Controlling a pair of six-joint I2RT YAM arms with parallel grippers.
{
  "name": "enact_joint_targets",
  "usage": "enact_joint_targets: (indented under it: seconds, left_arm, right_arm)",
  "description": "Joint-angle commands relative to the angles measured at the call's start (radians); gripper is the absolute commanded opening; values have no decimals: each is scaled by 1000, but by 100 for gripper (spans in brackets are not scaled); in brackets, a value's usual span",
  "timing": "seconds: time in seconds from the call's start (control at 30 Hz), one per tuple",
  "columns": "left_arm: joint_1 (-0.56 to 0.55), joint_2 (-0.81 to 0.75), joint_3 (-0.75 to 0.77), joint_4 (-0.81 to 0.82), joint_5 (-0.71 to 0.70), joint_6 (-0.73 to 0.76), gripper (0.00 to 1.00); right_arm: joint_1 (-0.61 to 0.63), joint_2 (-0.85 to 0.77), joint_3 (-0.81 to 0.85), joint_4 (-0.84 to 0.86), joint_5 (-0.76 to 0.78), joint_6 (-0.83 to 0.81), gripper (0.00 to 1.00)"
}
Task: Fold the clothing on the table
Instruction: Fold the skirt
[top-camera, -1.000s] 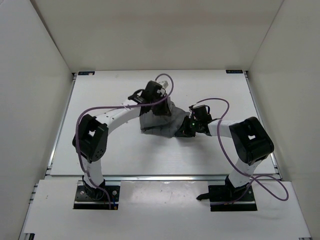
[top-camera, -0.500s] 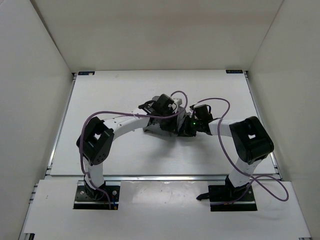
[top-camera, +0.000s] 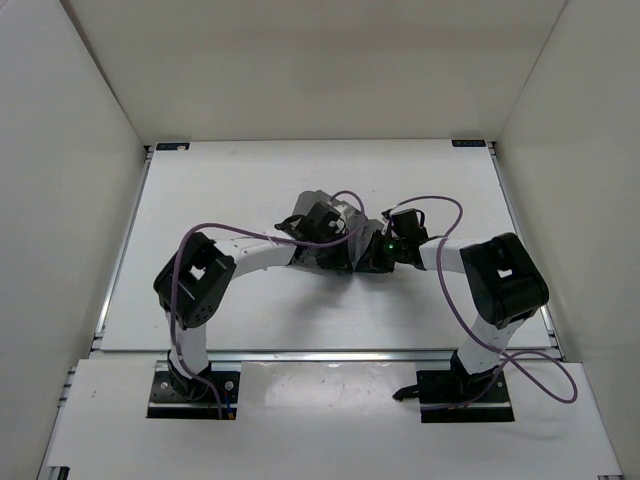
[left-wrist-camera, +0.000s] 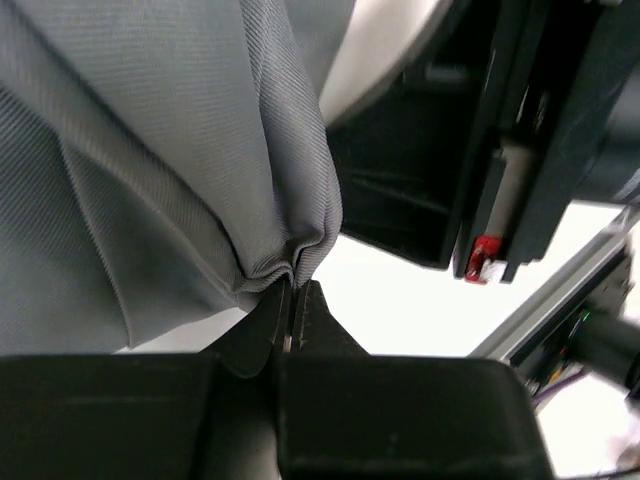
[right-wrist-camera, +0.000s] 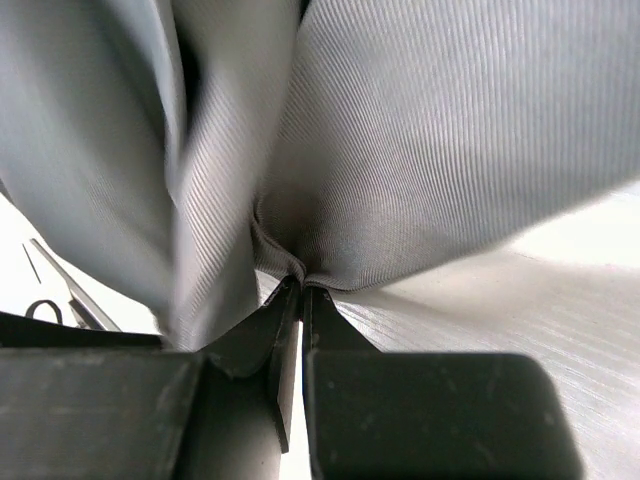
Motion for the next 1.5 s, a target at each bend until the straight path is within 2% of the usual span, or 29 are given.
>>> enact_joint_targets:
  seconds: [0.0,0.17,0.47,0.97,1.13,1.2,1.23,1.27,1.3,1.33,1.4,1.43,1.47]
  left_arm:
    - [10,-134,-24,159,-104,-77,0]
    - [27,-223,-61,263,-209,-108,0]
    - [23,-59,39,182,-109,-100,0]
    - [-17,-84,-58,142,-62,-131,0]
    - [-27,-49,-44,142,-43,-134,0]
    - [-17,-47,-47,174,-28,-135,16]
    - [-8,-46,-53,199,-28,-135,37]
    - [3,-42,-37,215,-14,-131,63]
    - [12,-48,-12,211,1,-123,72]
    - [33,-42,12,202,9,-114,80]
    - [59,-71,92,145,38,-80,84]
    - [84,-85,106,128,36,-72,86]
    - [113,-125,132,89,44,-60,87]
  right_arm:
    - [6,-4,-28,-33,74,-31,0]
    - [8,2,-25,-30,69,-32,0]
    - [9,-1,-23,-30,63,-30,0]
    - [-26,-9,-17,-30,52,-43,0]
    - [-27,-11,-22,-38,58,-41,0]
    - [-18,-14,-20,-26,57,-40,0]
    - [-24,-11,-19,-27,52,-38,0]
    - [-20,-12,-19,-27,51,-40,0]
    - [-18,-12,-20,-26,49,-47,0]
    - [-18,-14,-29,-26,44,-43,0]
    - [-18,-29,-28,-26,47,-52,1]
    - [-21,-50,-35,-21,49,-50,9]
    - [-24,-73,-52,-16,54,-38,23]
